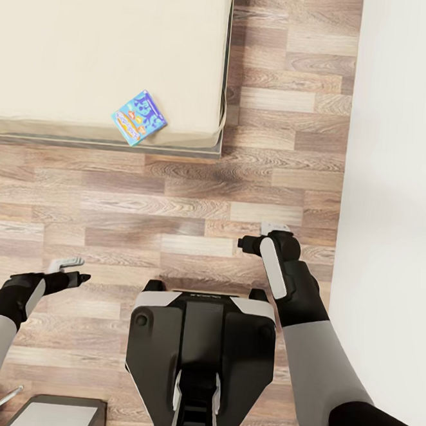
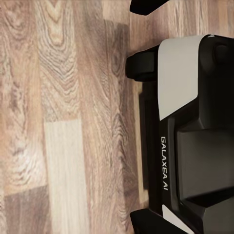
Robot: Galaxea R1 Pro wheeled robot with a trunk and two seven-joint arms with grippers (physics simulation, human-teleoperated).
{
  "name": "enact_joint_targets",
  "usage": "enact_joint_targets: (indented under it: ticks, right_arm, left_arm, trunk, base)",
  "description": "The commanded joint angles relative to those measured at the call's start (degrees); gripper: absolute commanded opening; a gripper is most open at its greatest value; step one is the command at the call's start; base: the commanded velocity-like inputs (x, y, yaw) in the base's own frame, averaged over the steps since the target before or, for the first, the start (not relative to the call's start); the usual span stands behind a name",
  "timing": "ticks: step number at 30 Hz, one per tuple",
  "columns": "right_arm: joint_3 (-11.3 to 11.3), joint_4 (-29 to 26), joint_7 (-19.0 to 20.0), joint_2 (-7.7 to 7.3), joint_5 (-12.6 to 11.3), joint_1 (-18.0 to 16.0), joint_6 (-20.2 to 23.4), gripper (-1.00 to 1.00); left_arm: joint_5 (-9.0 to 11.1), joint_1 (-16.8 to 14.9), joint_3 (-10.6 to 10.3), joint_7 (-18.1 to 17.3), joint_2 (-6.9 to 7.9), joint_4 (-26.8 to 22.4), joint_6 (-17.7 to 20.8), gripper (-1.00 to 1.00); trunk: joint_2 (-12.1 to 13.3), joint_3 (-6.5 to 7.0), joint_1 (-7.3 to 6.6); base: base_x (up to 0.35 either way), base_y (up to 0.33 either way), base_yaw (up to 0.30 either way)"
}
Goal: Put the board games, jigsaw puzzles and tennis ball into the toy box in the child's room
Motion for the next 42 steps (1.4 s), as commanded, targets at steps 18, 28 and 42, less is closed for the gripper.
enact_joint_targets:
  ticks: [18,28,42]
  right_arm:
    - [-0.18,-0.12,-0.50,0.00,-0.58,0.10,0.32,1.00]
    - [-0.23,-0.12,-0.49,0.00,-0.58,0.12,-0.28,1.00]
    - [-0.08,0.01,-0.48,0.00,-0.66,0.36,-0.50,1.00]
  left_arm:
    - [-0.60,0.48,0.63,-4.67,-0.11,-3.17,3.38,1.00]
    - [-0.59,0.51,0.46,-4.78,-0.12,-3.35,4.07,1.00]
    - [-1.03,0.54,0.41,-4.88,0.21,-3.09,4.12,1.00]
  trunk:
    - [-0.09,1.65,0.04]
    - [-0.09,2.60,0.04]
    - [-0.09,3.93,0.04]
  base:
    - [0.000,0.000,0.000]
    - [0.000,0.000,0.000]
    - [0.000,0.000,0.004]
